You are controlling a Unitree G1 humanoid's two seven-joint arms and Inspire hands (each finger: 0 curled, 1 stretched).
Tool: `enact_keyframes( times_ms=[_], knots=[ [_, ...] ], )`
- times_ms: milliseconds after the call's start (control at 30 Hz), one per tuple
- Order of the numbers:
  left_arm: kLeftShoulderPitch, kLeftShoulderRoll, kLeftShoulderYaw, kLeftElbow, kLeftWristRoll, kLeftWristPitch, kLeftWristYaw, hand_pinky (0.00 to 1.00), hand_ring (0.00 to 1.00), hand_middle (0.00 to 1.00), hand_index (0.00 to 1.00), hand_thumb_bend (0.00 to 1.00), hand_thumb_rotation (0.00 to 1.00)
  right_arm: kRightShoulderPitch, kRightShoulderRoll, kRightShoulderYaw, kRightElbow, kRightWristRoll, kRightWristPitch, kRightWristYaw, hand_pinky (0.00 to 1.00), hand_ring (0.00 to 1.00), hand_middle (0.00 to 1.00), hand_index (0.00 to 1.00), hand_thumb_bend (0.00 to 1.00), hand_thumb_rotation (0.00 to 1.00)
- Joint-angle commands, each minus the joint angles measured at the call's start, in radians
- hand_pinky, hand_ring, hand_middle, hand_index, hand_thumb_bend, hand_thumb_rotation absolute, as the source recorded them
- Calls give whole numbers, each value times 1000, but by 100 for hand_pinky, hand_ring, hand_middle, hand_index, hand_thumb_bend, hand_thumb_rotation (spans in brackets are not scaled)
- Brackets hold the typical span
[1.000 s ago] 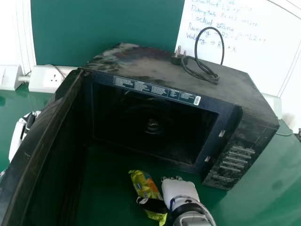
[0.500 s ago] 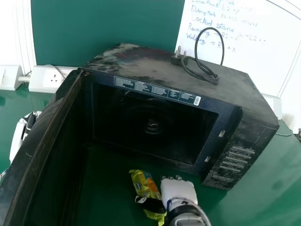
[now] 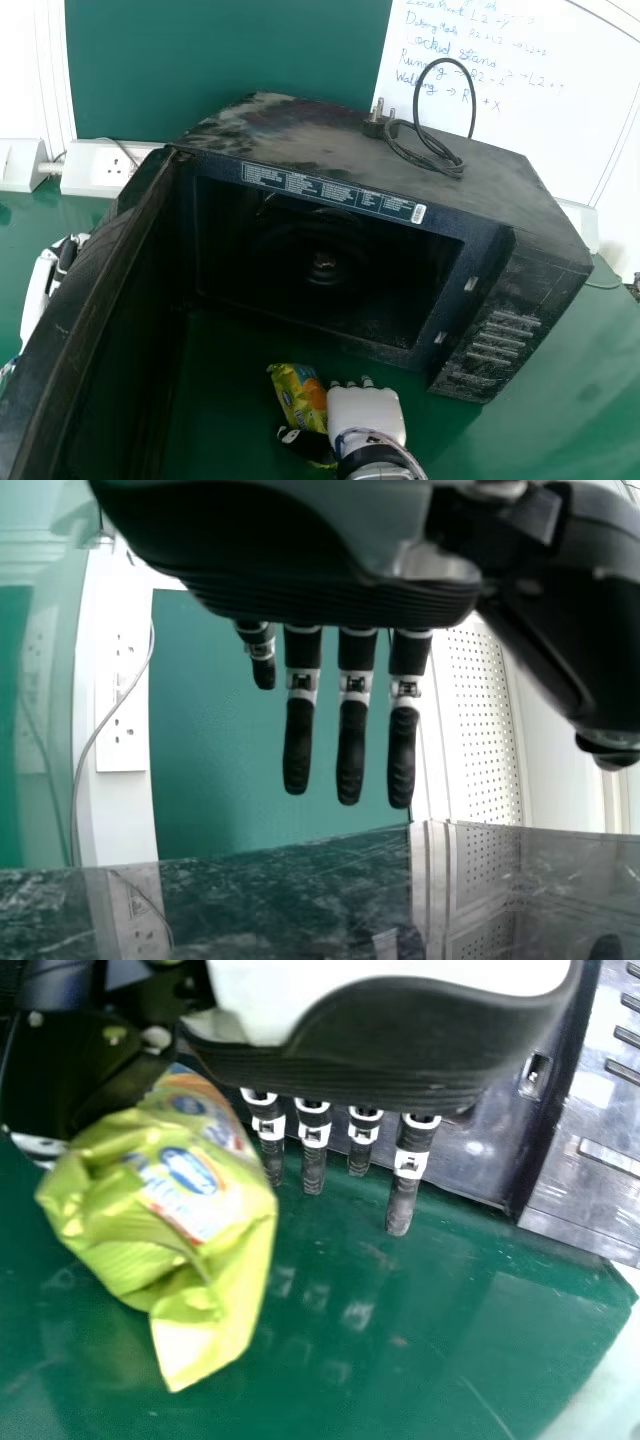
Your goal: Put biscuit inside oven
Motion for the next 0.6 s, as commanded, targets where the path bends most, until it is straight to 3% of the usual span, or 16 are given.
enact_keyframes(
  times_ms=[0, 200, 333, 400, 467, 533, 567],
  knots=[
    [13, -3, -6, -6, 0, 3, 4, 50, 54, 57, 49, 51, 7, 41, 5, 39, 27, 6, -42, 58, 71, 84, 89, 87, 96, 59],
    [14, -1, -3, -6, 10, 7, 9, 51, 54, 57, 49, 51, 7, 5, -55, 76, 27, 5, -64, 97, 59, 74, 85, 86, 97, 63],
    [14, -1, -4, -8, 11, 8, 9, 50, 54, 57, 49, 51, 7, -8, -82, 98, 19, 5, -83, 104, 56, 72, 82, 83, 97, 63],
    [12, 0, -4, -5, 11, 4, 7, 50, 54, 57, 49, 51, 7, -13, -93, 105, 10, 5, -108, 111, 54, 68, 77, 78, 96, 64],
    [11, 0, -3, -3, 13, 4, 9, 50, 54, 57, 49, 51, 7, -3, -74, 97, 4, 18, -105, 99, 45, 52, 60, 72, 93, 60],
    [11, 0, -3, -5, 16, 6, 13, 50, 54, 57, 49, 51, 7, 11, -41, 79, 2, 41, -81, 90, 37, 42, 50, 69, 87, 50],
    [12, -1, -4, -6, 18, 7, 15, 50, 54, 57, 49, 51, 8, 16, -30, 72, 3, 45, -73, 88, 34, 38, 46, 68, 82, 40]
  ],
)
